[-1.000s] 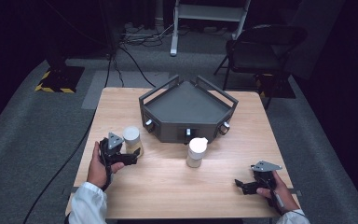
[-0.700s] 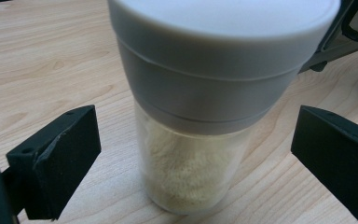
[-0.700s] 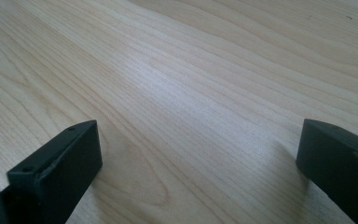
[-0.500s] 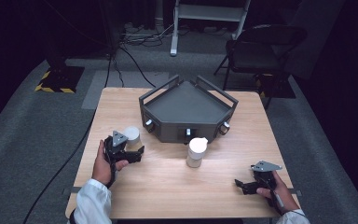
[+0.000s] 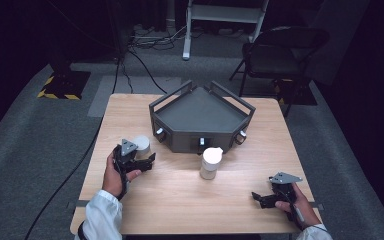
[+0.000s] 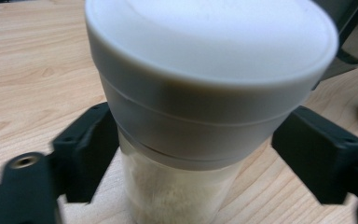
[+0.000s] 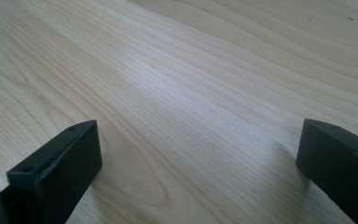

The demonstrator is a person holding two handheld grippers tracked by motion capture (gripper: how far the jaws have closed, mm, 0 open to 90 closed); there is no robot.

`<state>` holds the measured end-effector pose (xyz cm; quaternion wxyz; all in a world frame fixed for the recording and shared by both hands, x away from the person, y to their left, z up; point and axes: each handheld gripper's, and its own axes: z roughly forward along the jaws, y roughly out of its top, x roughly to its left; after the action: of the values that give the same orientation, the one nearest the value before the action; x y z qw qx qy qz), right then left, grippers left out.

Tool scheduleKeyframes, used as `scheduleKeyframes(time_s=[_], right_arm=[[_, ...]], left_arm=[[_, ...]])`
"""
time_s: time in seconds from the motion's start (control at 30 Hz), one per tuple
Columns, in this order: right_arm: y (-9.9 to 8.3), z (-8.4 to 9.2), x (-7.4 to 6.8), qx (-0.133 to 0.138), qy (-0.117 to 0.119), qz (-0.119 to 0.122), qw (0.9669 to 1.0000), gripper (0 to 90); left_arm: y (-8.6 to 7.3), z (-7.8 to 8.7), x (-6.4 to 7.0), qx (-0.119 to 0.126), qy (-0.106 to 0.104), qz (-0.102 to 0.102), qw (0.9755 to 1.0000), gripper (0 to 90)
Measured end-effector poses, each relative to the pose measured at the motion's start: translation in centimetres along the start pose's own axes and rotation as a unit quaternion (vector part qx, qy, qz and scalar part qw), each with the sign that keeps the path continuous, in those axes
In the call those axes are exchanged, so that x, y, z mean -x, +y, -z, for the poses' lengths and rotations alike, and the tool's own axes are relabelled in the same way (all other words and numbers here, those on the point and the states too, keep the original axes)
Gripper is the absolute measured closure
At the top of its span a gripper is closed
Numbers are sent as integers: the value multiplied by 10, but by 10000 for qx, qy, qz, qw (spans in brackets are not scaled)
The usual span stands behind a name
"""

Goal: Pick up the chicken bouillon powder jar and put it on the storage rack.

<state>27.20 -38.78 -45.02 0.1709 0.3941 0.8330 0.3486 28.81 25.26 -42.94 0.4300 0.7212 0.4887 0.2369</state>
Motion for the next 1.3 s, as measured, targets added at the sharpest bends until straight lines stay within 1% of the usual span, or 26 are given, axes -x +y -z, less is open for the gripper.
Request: scheduleKeyframes(time_s=[0.1,0.13,0.3,0.4,0.5,0.53,0.57,0.7,0.77,0.8,0.87,0.9,0.97,1.0,1.07,1.1,1.13,1.3], right_arm=[[0,0,0,0,2,0,10000,0],[0,0,0,0,2,0,10000,0],[0,0,0,0,3,0,10000,0],[0,0,0,0,3,1,10000,0],[0,0,0,0,3,1,10000,0],[0,0,0,0,3,0,10000,0],[0,0,0,0,3,1,10000,0],[0,0,0,1,3,2,10000,0],[0,0,0,1,3,2,10000,0],[0,0,0,0,3,2,10000,0],[0,0,0,2,3,1,10000,0],[0,0,0,0,4,1,10000,0],[0,0,0,0,6,4,10000,0],[0,0,0,0,6,4,10000,0],[0,0,0,-1,9,4,10000,0],[0,0,0,-1,9,4,10000,0],[0,0,0,-1,9,4,10000,0],[0,0,0,-1,9,5,10000,0]], left_arm=[[1,1,1,-41,111,15,9999,281],[2,1,0,-50,96,32,9999,310],[1,1,0,-28,102,10,9999,315],[1,3,0,31,108,54,9999,319],[1,5,3,84,182,50,9998,327],[2,6,3,82,186,19,9998,329],[3,6,2,58,148,-43,9999,330],[3,7,3,53,137,-86,9999,331],[3,7,4,63,164,-76,9998,331],[3,7,5,64,177,-126,9997,332],[4,8,8,86,227,-137,9996,337],[5,9,7,73,195,-143,9997,337],[5,9,5,76,172,-77,9998,338],[6,10,4,51,137,-106,9998,338],[7,10,6,52,184,-105,9998,339],[9,11,6,25,181,-156,9997,339],[9,13,7,63,181,-110,9998,339],[13,20,8,186,139,-139,9996,338]])
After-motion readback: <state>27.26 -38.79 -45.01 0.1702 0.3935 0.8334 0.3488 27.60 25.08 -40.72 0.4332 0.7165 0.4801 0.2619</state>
